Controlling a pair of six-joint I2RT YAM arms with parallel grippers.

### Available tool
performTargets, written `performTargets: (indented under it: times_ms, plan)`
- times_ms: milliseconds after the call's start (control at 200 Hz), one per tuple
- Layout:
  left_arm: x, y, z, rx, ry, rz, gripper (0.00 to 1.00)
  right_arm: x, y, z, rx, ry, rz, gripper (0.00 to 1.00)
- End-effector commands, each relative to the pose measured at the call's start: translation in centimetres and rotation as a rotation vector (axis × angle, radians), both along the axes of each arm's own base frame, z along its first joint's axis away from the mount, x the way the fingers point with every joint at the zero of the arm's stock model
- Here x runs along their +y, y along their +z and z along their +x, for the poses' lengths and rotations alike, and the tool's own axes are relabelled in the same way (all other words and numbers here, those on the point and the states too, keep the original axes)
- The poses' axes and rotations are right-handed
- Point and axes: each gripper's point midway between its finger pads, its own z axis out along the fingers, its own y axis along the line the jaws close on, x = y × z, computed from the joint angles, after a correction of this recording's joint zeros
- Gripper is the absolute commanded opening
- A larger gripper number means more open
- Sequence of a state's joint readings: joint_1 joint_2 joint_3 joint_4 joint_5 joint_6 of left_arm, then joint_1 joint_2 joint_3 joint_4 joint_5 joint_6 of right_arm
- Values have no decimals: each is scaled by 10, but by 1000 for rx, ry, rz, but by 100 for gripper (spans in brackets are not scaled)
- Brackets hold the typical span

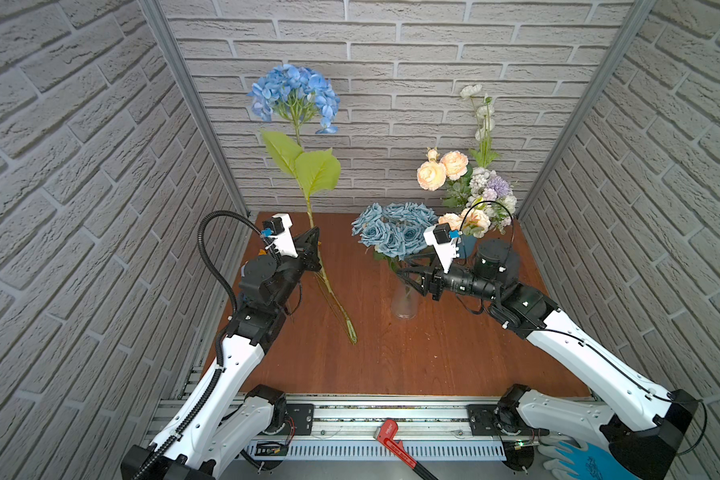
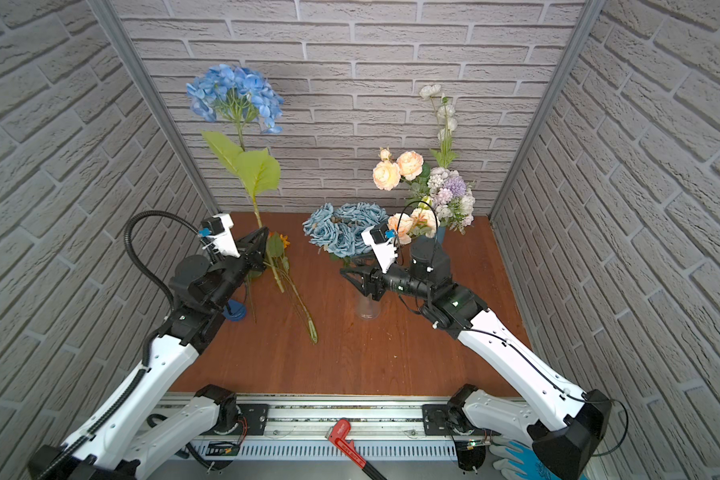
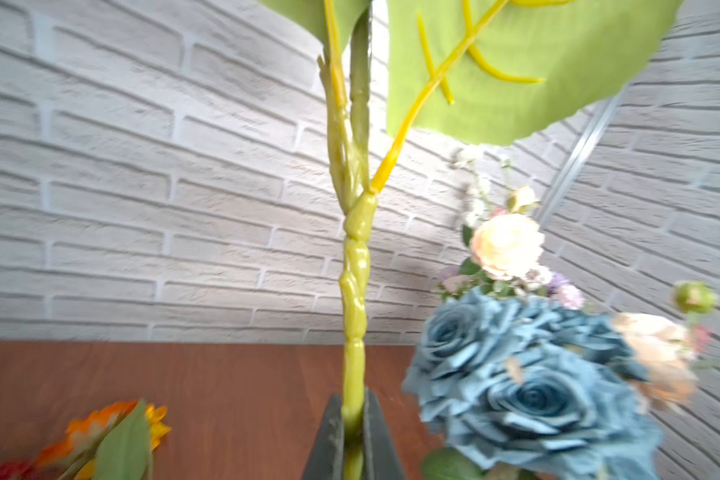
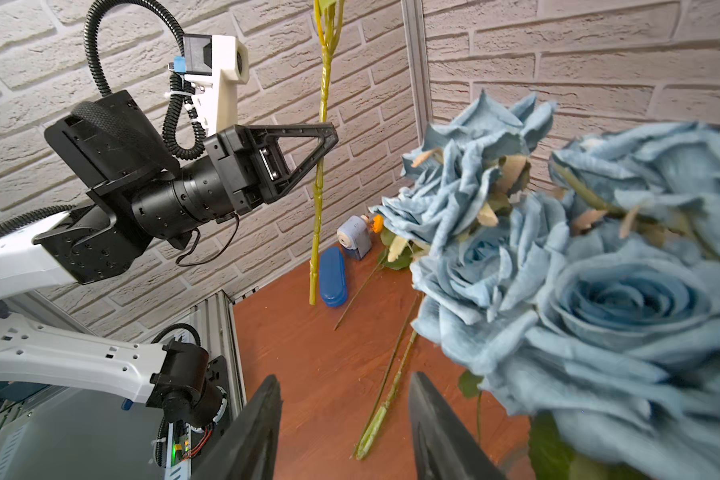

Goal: Arrange the flowers into the vase
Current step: 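Pass the hydrangea stem from the left gripper into the right gripper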

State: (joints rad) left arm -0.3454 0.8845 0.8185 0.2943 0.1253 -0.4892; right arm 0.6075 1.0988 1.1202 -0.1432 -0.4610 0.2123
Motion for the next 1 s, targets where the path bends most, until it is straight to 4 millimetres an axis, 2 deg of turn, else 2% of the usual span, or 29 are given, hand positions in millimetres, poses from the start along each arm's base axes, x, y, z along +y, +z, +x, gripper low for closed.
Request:
performTargets:
  times_ms: [0,195,285,445,635,995]
  plan:
    - [-27,67,-42,-265,-167,10,0,9,42,-6,-119,37,70,50]
    - [-72,89,-76,-365,-383,41,0,28,76,-10,-205,98,124,50]
    - [-88,91,-86,-387,-458,62,0,34,88,-7,-233,110,159,49]
    - [-111,90,-99,-405,-569,85,0,34,109,2,-292,72,217,49]
    - [-124,83,-99,-387,-621,84,0,32,123,6,-341,41,258,46]
    - [-136,74,-98,-362,-680,71,0,31,125,19,-363,-10,277,40]
